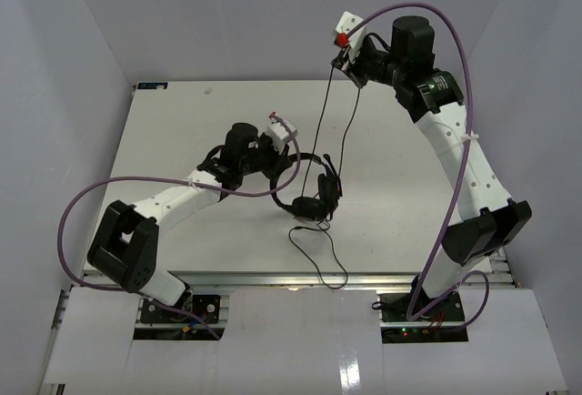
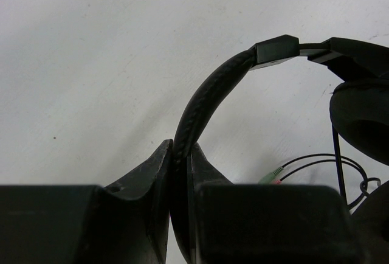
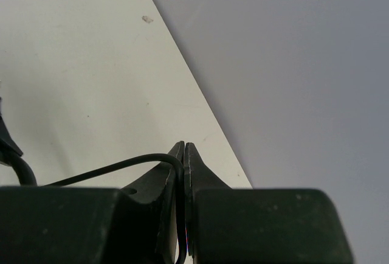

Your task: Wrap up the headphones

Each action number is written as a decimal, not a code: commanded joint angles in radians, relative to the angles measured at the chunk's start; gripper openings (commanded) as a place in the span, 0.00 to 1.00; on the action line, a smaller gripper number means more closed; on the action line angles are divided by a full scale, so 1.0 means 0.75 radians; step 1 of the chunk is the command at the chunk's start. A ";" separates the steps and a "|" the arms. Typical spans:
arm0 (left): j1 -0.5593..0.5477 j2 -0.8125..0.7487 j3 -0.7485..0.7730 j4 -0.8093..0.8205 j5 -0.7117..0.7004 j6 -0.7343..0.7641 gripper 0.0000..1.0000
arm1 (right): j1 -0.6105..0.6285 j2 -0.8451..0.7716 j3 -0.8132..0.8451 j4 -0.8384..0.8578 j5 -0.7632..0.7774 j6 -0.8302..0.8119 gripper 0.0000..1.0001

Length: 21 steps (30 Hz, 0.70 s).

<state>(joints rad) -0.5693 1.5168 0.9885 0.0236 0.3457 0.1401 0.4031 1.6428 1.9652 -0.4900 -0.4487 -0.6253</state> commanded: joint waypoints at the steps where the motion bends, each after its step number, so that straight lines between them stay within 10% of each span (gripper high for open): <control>1: -0.012 -0.159 -0.028 -0.005 -0.007 0.056 0.00 | -0.040 -0.031 0.015 0.119 0.080 -0.018 0.08; 21: -0.033 -0.241 -0.021 -0.080 -0.337 0.258 0.00 | -0.089 -0.088 0.062 0.099 -0.016 0.050 0.08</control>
<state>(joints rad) -0.5742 1.3838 0.9722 -0.0239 0.1251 0.2873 0.3473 1.6322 1.9443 -0.4818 -0.4544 -0.6119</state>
